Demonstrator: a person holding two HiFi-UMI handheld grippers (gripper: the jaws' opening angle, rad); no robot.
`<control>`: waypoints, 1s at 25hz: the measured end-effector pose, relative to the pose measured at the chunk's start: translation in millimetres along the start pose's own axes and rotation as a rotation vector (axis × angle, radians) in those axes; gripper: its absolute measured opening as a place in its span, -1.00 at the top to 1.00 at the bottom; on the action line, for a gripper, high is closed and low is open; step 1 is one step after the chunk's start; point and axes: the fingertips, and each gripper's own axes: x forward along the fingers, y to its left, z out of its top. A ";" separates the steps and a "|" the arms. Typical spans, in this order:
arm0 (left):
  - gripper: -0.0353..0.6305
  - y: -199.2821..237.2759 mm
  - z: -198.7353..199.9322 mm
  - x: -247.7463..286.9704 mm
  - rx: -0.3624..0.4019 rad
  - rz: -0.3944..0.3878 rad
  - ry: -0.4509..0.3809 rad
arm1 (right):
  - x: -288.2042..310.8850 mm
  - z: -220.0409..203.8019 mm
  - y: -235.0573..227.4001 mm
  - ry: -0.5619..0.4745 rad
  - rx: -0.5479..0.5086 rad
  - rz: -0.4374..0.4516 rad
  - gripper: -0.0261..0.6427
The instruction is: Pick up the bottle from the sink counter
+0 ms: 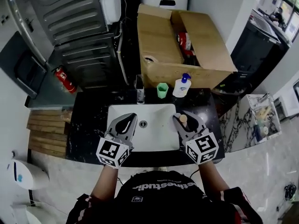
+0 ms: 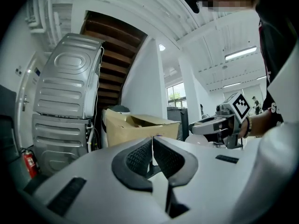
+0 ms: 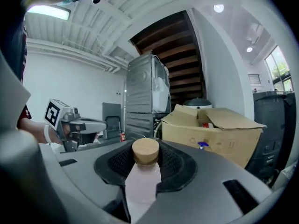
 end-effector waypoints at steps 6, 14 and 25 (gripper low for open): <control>0.84 33.4 6.5 -26.0 -0.011 0.085 -0.026 | 16.2 10.8 36.1 -0.017 -0.023 0.099 0.45; 0.84 44.5 4.1 -38.9 -0.032 0.114 -0.034 | 14.0 17.1 46.7 -0.027 -0.044 0.105 0.45; 0.84 38.2 10.5 -27.4 -0.033 0.082 -0.041 | -1.0 29.5 40.4 -0.049 -0.019 0.084 0.45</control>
